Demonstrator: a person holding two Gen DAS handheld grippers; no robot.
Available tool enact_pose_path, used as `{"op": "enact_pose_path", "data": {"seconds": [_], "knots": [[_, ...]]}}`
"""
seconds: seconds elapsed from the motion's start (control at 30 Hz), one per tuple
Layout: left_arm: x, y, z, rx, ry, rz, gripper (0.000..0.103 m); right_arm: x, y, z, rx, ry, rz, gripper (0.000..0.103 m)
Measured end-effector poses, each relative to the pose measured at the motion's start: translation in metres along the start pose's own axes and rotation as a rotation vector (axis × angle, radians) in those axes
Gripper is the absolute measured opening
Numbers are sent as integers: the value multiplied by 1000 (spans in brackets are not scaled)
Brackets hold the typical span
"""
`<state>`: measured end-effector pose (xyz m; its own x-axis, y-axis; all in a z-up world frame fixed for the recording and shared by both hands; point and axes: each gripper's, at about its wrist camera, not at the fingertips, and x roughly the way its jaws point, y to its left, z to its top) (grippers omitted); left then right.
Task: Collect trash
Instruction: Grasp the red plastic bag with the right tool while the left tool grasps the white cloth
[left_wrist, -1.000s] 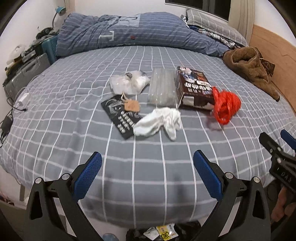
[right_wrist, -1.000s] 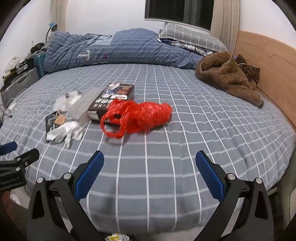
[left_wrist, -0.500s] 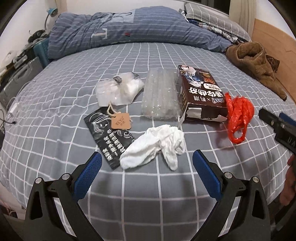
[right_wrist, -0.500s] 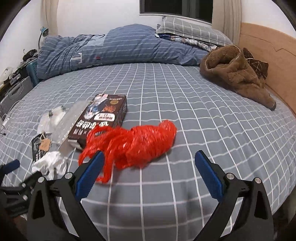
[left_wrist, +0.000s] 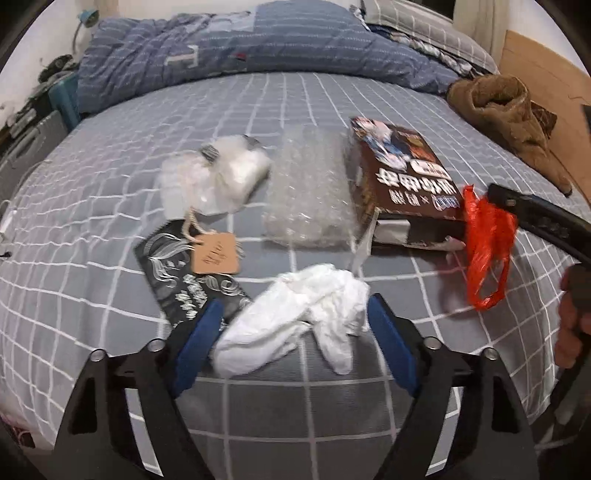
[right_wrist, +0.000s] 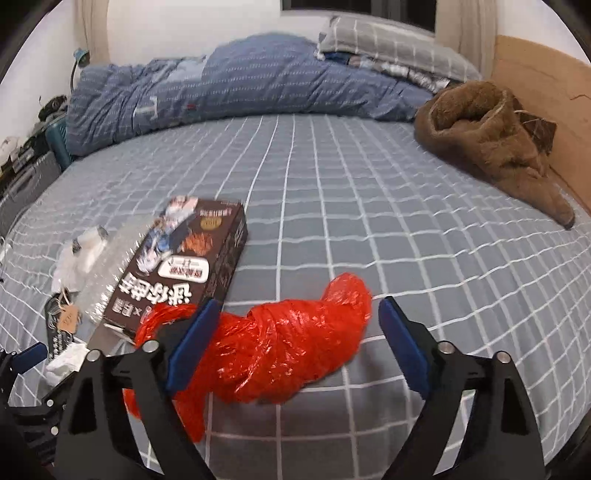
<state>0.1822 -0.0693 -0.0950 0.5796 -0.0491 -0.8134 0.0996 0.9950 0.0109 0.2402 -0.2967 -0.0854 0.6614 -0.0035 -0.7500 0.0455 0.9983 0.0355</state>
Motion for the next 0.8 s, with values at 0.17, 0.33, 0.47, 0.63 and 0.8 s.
{"op": "enact_pose_path", "data": {"seconds": [0.17,0.33,0.47,0.63,0.8], "knots": [[16,-4,-2,17,31,-24,55,16,4,-12,-14,43,-1,71],[24,-10,-2,43,47,-47,31,21,11,-18,-40,61,-22,56],[25,-14,-2,51,41,-42,22,18,6,-17,-13,73,-13,41],[21,-12,-3,56,28,-32,20,12,-4,-10,16,65,18,37],[11,-10,2,39,20,-41,19,6,-7,-6,23,55,11,37]]}}
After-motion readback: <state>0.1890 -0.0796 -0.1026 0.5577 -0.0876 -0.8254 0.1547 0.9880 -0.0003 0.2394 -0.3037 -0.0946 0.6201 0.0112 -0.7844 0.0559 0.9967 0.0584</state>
